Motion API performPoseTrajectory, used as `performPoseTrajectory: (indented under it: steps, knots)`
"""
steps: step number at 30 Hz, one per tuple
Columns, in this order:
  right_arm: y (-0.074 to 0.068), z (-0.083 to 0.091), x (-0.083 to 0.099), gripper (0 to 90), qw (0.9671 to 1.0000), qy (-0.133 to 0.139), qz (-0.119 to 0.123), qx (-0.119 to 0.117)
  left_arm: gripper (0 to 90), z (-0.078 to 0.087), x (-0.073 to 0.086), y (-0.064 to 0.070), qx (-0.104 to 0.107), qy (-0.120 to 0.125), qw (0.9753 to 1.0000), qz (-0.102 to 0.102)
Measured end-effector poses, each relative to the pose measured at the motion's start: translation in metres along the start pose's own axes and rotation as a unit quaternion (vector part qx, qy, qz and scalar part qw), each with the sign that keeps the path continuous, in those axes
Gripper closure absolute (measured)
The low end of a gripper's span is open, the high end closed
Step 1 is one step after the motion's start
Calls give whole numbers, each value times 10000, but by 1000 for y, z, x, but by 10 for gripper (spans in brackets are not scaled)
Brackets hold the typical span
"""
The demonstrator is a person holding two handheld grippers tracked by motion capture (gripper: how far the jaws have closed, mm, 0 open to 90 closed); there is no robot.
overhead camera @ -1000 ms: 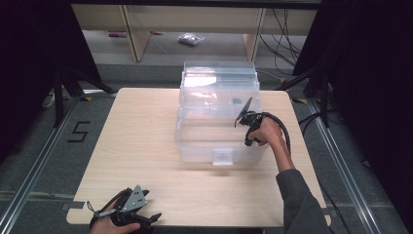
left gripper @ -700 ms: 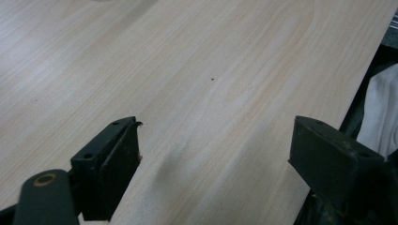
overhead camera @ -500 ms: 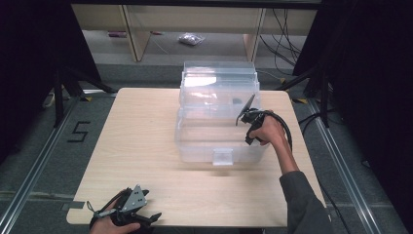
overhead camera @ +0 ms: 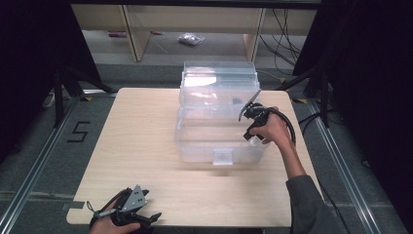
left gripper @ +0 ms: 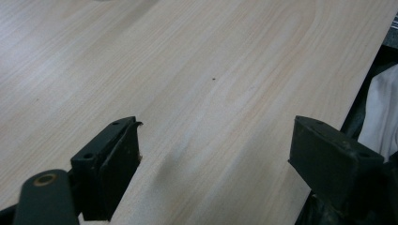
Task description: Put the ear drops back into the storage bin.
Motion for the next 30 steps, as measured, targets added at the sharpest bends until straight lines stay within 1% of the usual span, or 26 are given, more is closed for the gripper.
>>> performPoseTrajectory:
  steps: [1,2,3,4,5,8,14,16,20,22,23,24,27,28,30]
  knots:
    - [0,0,0,366,9999,42,90,-18,160,0,0,0,4,1,10000,-1]
    - [-3,3,0,350,9999,98,51,-42,160,0,0,0,2,2,10000,7]
    - [-3,4,0,347,9998,147,111,-47,159,0,0,0,0,4,10000,7]
    - [-3,4,0,347,9998,147,111,-47,159,0,0,0,0,4,10000,7]
    - [-5,5,0,345,9999,133,46,-78,159,0,0,0,0,3,10000,6]
    - [-7,7,1,332,9997,229,74,-104,160,0,0,0,-1,1,10000,-4]
    - [-9,10,2,325,9995,278,58,-118,160,0,0,0,-1,-2,10000,2]
    - [-10,10,0,318,9992,369,74,-96,159,0,0,0,1,-3,10000,-3]
    - [-13,13,0,314,9992,398,57,-80,160,0,0,0,2,-3,10000,-7]
    - [-15,14,0,314,9988,478,33,-99,160,0,0,0,0,-5,10000,-4]
    - [-15,15,-1,311,9984,555,73,-91,160,0,0,0,0,-11,10000,-11]
    - [-17,16,-1,310,9983,565,2,-116,160,0,0,0,2,-12,10000,-18]
    - [-18,16,-1,308,9976,662,49,-174,160,0,0,0,2,-5,10000,-14]
    - [-19,15,0,303,9978,639,-12,-196,160,0,0,0,1,-1,10000,-2]
    - [-20,15,1,302,9975,667,-7,-227,160,0,0,0,6,3,10000,-3]
Point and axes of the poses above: each handheld gripper's, and its own axes: z roughly backward along the jaws, x roughly out of its underside, y roughly to its right, the point moved 5 cm from there along -z, roughly forward along the jaws, and after that the axes turned 11 degrees about -z, right-handed, at the moved point
